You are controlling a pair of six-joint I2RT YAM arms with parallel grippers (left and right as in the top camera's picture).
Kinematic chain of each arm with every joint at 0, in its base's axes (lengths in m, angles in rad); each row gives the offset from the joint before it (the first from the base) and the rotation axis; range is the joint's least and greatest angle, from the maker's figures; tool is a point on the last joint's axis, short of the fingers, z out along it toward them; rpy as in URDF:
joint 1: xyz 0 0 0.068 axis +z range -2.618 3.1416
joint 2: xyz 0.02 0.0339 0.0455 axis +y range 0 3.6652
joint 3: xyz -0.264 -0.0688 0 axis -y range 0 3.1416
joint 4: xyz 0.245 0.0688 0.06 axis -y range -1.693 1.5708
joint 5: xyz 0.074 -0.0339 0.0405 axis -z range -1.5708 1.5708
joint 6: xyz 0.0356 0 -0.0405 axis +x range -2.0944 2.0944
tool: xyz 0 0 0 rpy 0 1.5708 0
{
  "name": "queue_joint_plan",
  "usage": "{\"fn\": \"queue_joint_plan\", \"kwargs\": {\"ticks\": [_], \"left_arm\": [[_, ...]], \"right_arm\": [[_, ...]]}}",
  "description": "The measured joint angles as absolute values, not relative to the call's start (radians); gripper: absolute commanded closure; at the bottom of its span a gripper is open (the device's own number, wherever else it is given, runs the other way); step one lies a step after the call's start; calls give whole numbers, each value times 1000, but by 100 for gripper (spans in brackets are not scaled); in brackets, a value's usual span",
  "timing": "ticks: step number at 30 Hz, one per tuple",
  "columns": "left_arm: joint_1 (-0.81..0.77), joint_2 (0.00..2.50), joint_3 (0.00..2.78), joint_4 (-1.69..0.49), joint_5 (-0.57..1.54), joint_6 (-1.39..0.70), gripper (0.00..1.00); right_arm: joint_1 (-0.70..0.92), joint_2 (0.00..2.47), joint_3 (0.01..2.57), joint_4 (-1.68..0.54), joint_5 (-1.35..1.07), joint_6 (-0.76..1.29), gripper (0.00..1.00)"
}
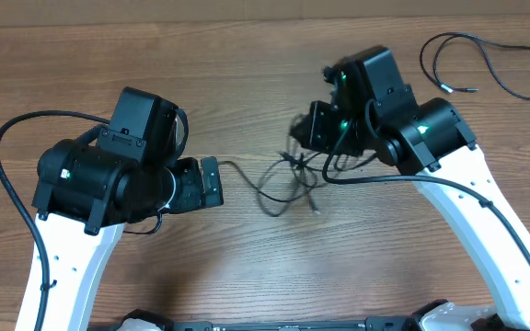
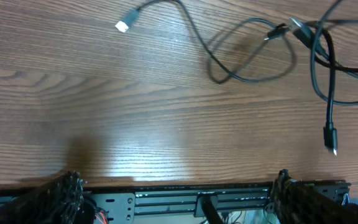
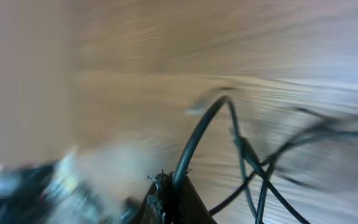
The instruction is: Untangle cables
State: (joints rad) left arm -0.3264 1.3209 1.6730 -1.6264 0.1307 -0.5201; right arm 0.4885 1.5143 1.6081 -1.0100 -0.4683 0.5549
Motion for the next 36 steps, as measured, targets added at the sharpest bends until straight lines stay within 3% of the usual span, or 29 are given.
{"fn": "queue_joint_plan", "kwargs": {"ticks": [6, 13, 16, 26, 36], "left_arm": [[-326, 1321, 1673, -1626, 131, -520, 1], [-326, 1321, 1673, -1626, 131, -520, 0], [-326, 1321, 1673, -1625, 130, -520, 0], [-326, 1323, 1673, -1620, 130, -516, 0], [-326, 1334, 1665, -1623, 130, -513, 0]], "right_arm": [[493, 1514, 1608, -896, -714, 505, 96], [492, 1514, 1608, -1093, -327, 678, 95], [490, 1514, 1608, -1073, -287, 730, 96], [490, 1514, 1608, -755, -800, 629, 96], [403, 1514, 1608, -703, -912, 709, 96]]}}
